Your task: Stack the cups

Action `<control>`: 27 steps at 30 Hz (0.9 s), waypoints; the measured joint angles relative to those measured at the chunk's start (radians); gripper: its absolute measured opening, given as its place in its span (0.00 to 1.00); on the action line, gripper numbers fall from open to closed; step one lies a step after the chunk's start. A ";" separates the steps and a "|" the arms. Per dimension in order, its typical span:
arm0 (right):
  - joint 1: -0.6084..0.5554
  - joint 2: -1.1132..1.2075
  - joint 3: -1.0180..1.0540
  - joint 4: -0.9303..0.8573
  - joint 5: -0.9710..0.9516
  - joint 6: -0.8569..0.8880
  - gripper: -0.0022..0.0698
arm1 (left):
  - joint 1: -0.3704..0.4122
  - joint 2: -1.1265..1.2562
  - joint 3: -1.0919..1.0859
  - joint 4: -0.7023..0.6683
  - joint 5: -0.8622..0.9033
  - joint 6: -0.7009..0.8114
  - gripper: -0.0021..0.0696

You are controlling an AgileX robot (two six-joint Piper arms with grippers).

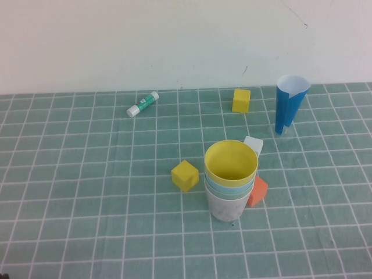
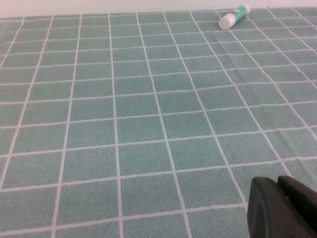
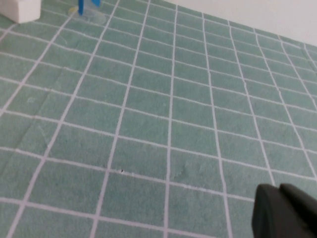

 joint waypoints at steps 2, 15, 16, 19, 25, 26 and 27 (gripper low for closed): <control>0.000 0.000 0.000 -0.018 0.000 0.059 0.03 | 0.000 0.000 0.000 0.000 0.000 0.000 0.03; 0.000 0.000 -0.001 -0.043 0.004 0.140 0.03 | 0.000 0.000 0.000 0.000 0.000 -0.002 0.03; 0.000 0.000 -0.001 -0.043 0.004 0.140 0.03 | 0.000 0.000 0.000 0.000 0.000 -0.002 0.03; 0.000 0.000 -0.001 -0.043 0.004 0.140 0.03 | 0.000 0.000 0.000 0.000 0.000 -0.002 0.03; 0.000 0.000 -0.001 -0.043 0.004 0.140 0.03 | 0.000 0.000 0.000 0.000 0.000 -0.002 0.03; 0.000 0.000 -0.001 -0.044 0.004 0.140 0.03 | 0.000 0.000 0.000 0.000 0.000 -0.002 0.03; 0.000 0.000 -0.001 -0.044 0.004 0.140 0.03 | 0.000 0.000 0.000 0.000 0.000 -0.002 0.03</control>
